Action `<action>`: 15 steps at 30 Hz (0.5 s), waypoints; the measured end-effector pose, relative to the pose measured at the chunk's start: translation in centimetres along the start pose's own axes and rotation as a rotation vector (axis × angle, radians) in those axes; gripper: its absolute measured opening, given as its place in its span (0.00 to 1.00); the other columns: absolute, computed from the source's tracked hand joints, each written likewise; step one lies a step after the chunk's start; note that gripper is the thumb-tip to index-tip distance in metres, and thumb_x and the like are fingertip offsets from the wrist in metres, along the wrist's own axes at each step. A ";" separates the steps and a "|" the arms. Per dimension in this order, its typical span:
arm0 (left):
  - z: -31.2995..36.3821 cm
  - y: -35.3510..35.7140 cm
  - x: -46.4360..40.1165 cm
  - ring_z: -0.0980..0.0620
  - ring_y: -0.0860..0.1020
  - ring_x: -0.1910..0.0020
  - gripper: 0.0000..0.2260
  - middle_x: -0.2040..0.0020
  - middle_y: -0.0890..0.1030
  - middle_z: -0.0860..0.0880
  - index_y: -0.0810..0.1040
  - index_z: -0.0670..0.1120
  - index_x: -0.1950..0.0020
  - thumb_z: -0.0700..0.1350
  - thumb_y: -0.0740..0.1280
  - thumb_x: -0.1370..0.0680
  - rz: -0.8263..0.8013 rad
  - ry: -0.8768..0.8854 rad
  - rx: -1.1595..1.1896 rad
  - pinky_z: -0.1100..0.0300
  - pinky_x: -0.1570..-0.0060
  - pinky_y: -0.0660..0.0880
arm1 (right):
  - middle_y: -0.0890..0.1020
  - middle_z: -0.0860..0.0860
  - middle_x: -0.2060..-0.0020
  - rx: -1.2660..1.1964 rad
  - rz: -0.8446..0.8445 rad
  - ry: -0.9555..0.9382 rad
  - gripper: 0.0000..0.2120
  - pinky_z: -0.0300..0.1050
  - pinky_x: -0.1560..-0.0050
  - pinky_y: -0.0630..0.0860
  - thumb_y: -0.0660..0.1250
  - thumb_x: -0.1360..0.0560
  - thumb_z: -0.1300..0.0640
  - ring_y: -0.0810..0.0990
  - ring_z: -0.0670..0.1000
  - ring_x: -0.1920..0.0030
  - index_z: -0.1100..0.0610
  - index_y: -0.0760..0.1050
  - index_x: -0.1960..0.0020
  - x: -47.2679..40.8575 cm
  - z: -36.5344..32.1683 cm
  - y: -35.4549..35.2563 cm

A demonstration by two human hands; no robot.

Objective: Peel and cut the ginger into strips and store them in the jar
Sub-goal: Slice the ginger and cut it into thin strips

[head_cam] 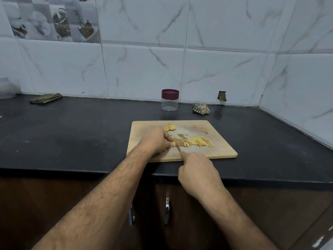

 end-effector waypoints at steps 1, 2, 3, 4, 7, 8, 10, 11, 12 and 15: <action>0.0 0.0 0.0 0.57 0.75 0.71 0.06 0.67 0.80 0.53 0.85 0.52 0.47 0.47 0.72 0.24 0.000 -0.001 0.004 0.63 0.66 0.74 | 0.75 0.50 0.52 0.002 -0.002 -0.001 0.21 0.44 0.61 0.71 0.58 0.23 0.61 0.74 0.52 0.52 0.50 0.70 0.31 0.2 0.1 -0.2; 0.0 0.0 0.1 0.57 0.74 0.72 0.06 0.68 0.80 0.53 0.85 0.51 0.47 0.46 0.72 0.24 0.000 -0.002 0.009 0.63 0.67 0.73 | 0.77 0.50 0.49 -0.002 -0.003 -0.001 0.22 0.44 0.60 0.71 0.58 0.22 0.60 0.75 0.52 0.49 0.49 0.69 0.29 0.3 0.1 -0.4; -0.1 0.0 0.1 0.57 0.74 0.72 0.06 0.68 0.79 0.53 0.84 0.51 0.47 0.46 0.72 0.24 0.003 -0.004 0.015 0.64 0.68 0.73 | 0.78 0.51 0.46 -0.010 0.001 -0.002 0.24 0.44 0.58 0.73 0.58 0.22 0.60 0.76 0.53 0.47 0.48 0.67 0.27 0.4 0.0 -0.6; -0.1 0.0 0.1 0.58 0.74 0.72 0.06 0.69 0.79 0.53 0.84 0.51 0.47 0.46 0.72 0.24 0.007 -0.006 0.019 0.64 0.68 0.72 | 0.78 0.51 0.44 -0.022 0.012 0.000 0.25 0.45 0.57 0.74 0.57 0.22 0.59 0.76 0.53 0.46 0.48 0.66 0.26 0.5 -0.1 -0.8; -0.1 -0.1 0.2 0.57 0.74 0.73 0.07 0.69 0.79 0.53 0.84 0.50 0.47 0.46 0.73 0.24 0.014 -0.016 0.022 0.63 0.69 0.73 | 0.78 0.52 0.41 -0.057 0.043 0.019 0.26 0.48 0.50 0.79 0.57 0.22 0.60 0.76 0.53 0.44 0.48 0.65 0.25 0.1 -0.2 -1.3; -0.1 -0.1 0.2 0.57 0.75 0.73 0.07 0.69 0.79 0.53 0.84 0.50 0.47 0.46 0.73 0.24 0.016 -0.016 0.023 0.63 0.68 0.73 | 0.78 0.52 0.40 -0.065 0.043 0.024 0.26 0.49 0.49 0.79 0.57 0.22 0.60 0.76 0.53 0.44 0.48 0.66 0.25 -0.1 -0.2 -1.3; -0.1 -0.2 0.3 0.57 0.75 0.73 0.06 0.69 0.79 0.53 0.85 0.50 0.48 0.46 0.73 0.25 0.021 -0.014 0.022 0.63 0.68 0.74 | 0.78 0.52 0.38 -0.068 0.041 0.026 0.25 0.50 0.47 0.79 0.57 0.22 0.60 0.76 0.54 0.42 0.49 0.66 0.25 -0.6 -0.4 -1.2; 0.0 -0.2 0.3 0.57 0.75 0.73 0.06 0.70 0.79 0.54 0.85 0.51 0.48 0.46 0.73 0.25 0.024 -0.012 0.021 0.63 0.68 0.73 | 0.77 0.53 0.37 -0.068 0.040 0.026 0.25 0.49 0.46 0.79 0.57 0.22 0.60 0.76 0.54 0.41 0.49 0.66 0.25 -0.8 -0.5 -1.2; 0.0 -0.1 0.3 0.58 0.74 0.74 0.06 0.70 0.78 0.55 0.85 0.50 0.48 0.46 0.73 0.25 0.024 -0.011 0.025 0.64 0.69 0.71 | 0.77 0.53 0.37 -0.069 0.038 0.024 0.26 0.49 0.45 0.78 0.57 0.22 0.60 0.76 0.54 0.39 0.49 0.65 0.25 -1.0 -0.6 -1.1; -0.1 -0.2 0.3 0.60 0.72 0.76 0.06 0.72 0.77 0.56 0.85 0.50 0.47 0.46 0.73 0.24 0.028 -0.016 0.039 0.66 0.71 0.68 | 0.76 0.52 0.36 -0.072 0.034 0.022 0.24 0.48 0.45 0.76 0.57 0.21 0.60 0.75 0.54 0.38 0.49 0.67 0.26 -1.5 -0.6 -0.8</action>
Point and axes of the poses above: each hand's wrist, its own x-axis away from the middle knuckle, its own y-axis out of the palm, z = x × y, the point moved 9 cm from there along -x, towards the middle knuckle
